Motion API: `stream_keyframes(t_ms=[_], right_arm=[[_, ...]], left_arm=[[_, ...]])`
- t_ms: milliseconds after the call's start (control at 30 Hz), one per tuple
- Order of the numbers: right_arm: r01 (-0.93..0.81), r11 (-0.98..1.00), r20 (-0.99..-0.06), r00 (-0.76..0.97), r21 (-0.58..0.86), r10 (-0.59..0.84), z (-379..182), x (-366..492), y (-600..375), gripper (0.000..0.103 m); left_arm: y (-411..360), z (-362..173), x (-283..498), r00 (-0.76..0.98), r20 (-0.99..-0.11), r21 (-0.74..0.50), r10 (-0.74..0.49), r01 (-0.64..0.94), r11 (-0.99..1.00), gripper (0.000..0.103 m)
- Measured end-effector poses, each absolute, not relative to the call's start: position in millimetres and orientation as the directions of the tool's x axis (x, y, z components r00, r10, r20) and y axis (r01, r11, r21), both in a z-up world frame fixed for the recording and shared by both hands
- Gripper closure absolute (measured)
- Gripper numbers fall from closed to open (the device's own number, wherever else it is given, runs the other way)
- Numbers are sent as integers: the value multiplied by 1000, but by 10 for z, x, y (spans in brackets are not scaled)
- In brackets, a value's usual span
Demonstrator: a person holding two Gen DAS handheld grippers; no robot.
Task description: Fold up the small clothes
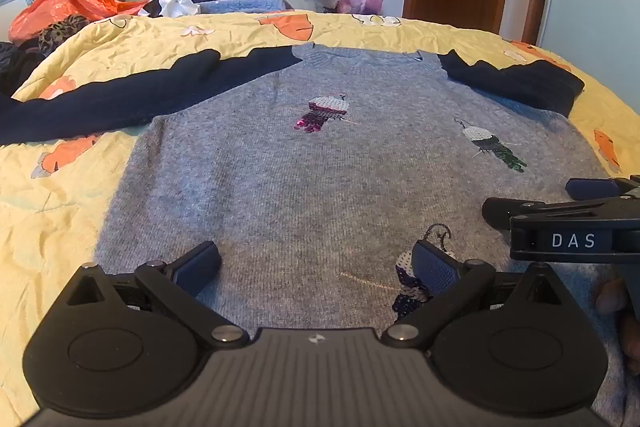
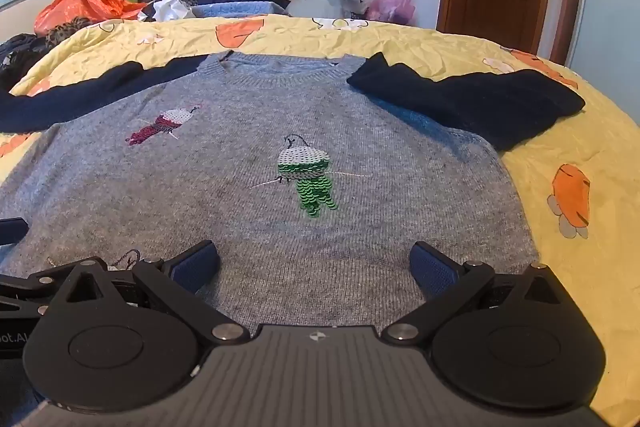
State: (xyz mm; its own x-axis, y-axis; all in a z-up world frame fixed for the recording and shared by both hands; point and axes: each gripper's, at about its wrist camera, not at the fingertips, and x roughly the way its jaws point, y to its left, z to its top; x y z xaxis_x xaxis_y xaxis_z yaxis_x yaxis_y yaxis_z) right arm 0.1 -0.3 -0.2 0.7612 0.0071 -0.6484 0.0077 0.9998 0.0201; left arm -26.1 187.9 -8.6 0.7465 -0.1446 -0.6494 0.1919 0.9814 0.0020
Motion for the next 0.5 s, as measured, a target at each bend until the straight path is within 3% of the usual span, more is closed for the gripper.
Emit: stream_keyframes(t_ms=[500], right_arm=[[11, 1000, -644, 765, 16, 1, -4, -8, 6, 0]], left_arm=[[1882, -89, -265, 747, -649, 2, -144, 192, 981, 0]])
